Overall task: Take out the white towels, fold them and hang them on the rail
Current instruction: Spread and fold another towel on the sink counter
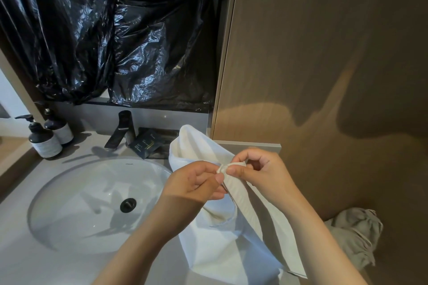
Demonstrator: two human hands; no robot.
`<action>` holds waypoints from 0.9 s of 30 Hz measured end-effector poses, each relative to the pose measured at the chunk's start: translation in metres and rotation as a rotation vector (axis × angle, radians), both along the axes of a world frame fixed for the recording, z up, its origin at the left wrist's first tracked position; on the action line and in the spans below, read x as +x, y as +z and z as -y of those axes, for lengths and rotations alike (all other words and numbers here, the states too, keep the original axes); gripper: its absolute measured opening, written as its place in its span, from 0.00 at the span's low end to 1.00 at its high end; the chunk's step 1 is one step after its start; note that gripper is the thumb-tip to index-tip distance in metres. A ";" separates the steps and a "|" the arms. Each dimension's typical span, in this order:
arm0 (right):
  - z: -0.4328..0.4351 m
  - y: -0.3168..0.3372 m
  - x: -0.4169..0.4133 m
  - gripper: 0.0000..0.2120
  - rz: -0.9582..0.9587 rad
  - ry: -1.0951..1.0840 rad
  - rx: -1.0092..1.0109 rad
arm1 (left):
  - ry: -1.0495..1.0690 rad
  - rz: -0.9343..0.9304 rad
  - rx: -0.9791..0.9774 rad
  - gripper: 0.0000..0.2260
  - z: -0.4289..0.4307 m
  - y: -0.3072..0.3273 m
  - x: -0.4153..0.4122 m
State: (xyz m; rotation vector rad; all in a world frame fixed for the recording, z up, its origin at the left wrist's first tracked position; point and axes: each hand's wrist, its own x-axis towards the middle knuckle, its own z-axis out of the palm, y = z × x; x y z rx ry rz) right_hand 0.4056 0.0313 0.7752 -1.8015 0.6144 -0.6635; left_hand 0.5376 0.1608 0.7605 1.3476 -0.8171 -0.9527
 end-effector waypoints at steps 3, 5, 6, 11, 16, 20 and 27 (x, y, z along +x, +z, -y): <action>0.000 -0.001 0.000 0.06 0.004 0.013 -0.019 | 0.023 0.029 0.002 0.05 0.001 -0.002 -0.001; 0.000 -0.001 -0.001 0.05 0.003 0.010 -0.036 | 0.030 0.069 -0.006 0.05 0.001 -0.003 -0.002; 0.000 -0.001 -0.002 0.05 -0.001 0.008 -0.048 | 0.035 0.088 -0.013 0.05 0.002 -0.004 -0.003; 0.000 0.000 -0.002 0.04 0.008 0.009 -0.067 | 0.074 0.193 -0.060 0.06 0.005 -0.006 -0.008; 0.003 0.008 -0.004 0.06 0.030 0.030 -0.083 | 0.124 0.234 -0.117 0.08 0.009 0.001 -0.005; 0.018 0.029 -0.006 0.12 -0.061 0.066 -0.199 | 0.219 0.307 -0.196 0.13 0.017 0.028 0.010; 0.037 0.045 -0.022 0.18 -0.131 0.050 -0.351 | 0.361 0.586 -0.224 0.10 0.042 0.088 0.050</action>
